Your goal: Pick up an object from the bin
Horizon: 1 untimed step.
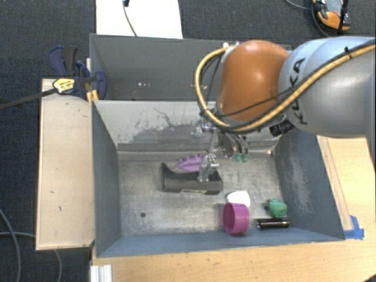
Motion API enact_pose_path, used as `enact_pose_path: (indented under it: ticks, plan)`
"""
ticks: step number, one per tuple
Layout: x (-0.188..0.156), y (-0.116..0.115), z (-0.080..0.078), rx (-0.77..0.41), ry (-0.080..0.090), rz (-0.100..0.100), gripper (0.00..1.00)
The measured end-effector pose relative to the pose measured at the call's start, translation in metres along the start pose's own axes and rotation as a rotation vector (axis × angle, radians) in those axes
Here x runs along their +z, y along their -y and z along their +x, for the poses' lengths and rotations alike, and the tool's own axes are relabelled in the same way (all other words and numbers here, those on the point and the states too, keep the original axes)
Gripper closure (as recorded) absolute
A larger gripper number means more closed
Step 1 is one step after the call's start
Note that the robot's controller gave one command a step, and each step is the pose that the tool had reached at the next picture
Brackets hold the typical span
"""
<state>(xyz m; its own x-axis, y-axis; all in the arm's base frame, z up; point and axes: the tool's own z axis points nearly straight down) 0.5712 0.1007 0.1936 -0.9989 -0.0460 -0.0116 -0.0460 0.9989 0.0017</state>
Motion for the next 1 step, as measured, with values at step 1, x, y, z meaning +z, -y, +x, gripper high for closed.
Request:
enact_pose_path:
  ticks: [1]
  plan:
    - [0.0482, 0.0055, 0.0066, 0.055, -0.008, 0.001, 0.00]
